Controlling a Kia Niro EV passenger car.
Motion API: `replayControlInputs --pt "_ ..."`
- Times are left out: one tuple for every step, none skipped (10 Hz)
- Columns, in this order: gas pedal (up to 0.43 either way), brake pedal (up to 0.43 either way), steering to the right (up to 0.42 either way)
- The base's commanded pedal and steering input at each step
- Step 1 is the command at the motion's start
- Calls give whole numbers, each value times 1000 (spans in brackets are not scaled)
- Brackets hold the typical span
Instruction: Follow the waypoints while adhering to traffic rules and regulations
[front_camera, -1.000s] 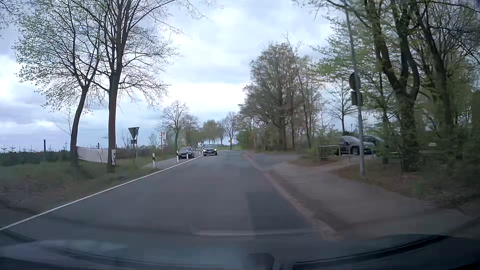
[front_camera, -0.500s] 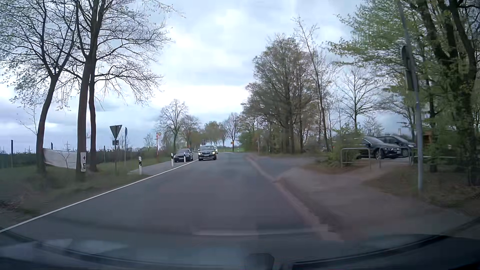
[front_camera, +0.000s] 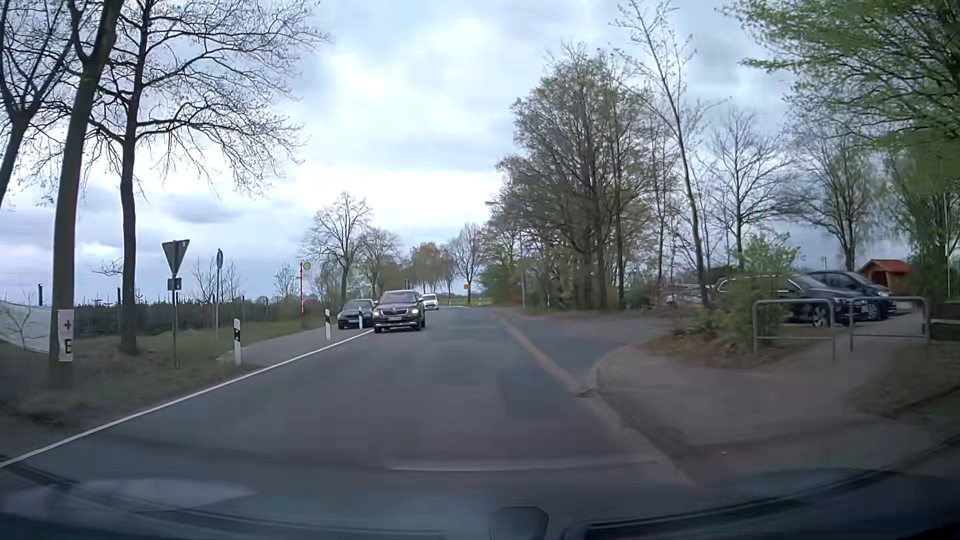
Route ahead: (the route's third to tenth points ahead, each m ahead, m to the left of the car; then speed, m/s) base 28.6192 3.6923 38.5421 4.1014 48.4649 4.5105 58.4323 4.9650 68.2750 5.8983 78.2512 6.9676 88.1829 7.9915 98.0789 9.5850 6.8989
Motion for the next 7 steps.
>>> replayControlInputs --pt "79 0 -8" --pt "79 0 -8" --pt "79 0 -7" --pt "79 0 -5" --pt "79 0 -4" --pt "79 0 -4" --pt "79 0 -3"
